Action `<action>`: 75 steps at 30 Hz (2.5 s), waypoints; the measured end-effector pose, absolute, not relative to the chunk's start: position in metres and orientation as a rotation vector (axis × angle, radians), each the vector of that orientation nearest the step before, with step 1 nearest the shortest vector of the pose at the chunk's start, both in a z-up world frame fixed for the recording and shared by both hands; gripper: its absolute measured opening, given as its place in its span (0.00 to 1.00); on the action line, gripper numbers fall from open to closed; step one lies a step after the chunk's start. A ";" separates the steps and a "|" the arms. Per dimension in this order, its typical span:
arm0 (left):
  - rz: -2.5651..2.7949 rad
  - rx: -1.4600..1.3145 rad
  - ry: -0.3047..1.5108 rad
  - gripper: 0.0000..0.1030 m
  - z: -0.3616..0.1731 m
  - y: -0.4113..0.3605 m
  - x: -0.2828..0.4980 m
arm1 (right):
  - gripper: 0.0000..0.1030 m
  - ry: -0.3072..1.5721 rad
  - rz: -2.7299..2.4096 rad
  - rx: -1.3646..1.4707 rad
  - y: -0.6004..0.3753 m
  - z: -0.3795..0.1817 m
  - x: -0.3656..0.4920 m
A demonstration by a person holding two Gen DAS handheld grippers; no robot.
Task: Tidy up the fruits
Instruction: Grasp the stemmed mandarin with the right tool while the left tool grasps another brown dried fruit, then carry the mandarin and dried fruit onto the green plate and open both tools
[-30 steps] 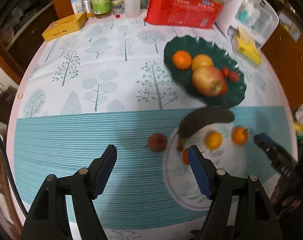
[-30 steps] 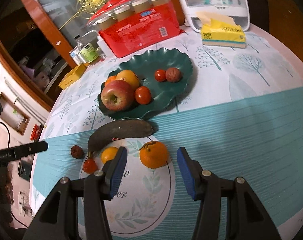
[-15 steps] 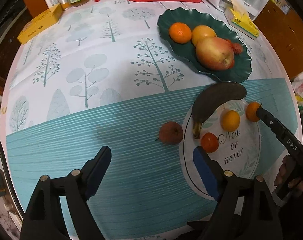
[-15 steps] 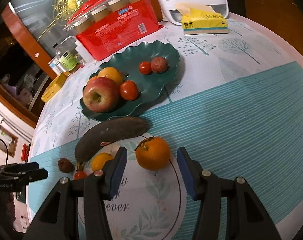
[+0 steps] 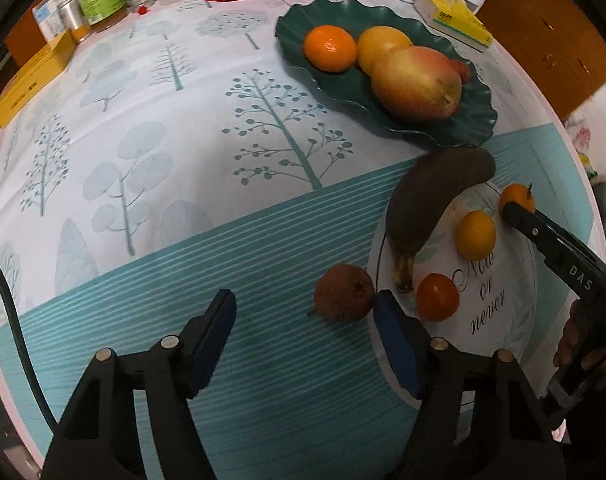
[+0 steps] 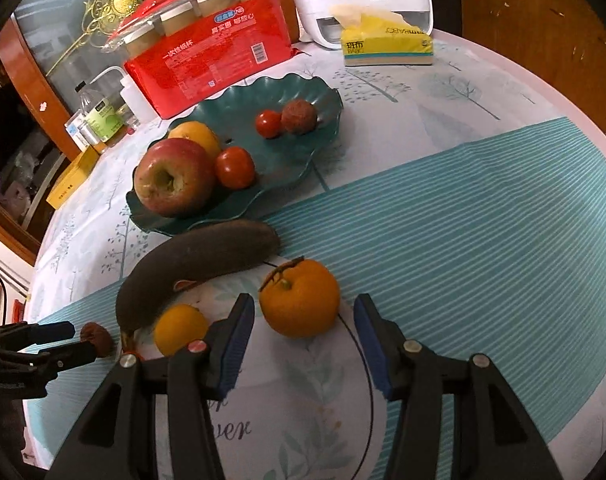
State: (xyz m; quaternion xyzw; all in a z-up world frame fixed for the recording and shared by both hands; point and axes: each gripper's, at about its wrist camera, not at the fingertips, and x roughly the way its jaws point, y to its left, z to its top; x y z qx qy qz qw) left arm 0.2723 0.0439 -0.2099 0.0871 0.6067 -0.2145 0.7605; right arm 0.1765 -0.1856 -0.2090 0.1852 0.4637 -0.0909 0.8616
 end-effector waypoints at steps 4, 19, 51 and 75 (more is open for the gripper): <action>-0.510 0.200 1.310 0.60 -0.212 0.040 0.271 | 0.51 0.982 -0.214 0.346 -0.181 -0.210 0.180; -0.610 0.192 1.292 0.27 -0.215 0.022 0.264 | 0.40 1.014 -0.220 0.290 -0.176 -0.209 0.191; -0.420 0.114 1.162 0.26 -0.139 0.009 0.300 | 0.39 0.946 -0.045 0.266 -0.199 -0.158 0.203; -0.483 0.099 1.119 0.26 -0.148 -0.026 0.372 | 0.39 0.867 -0.007 0.209 -0.216 -0.150 0.277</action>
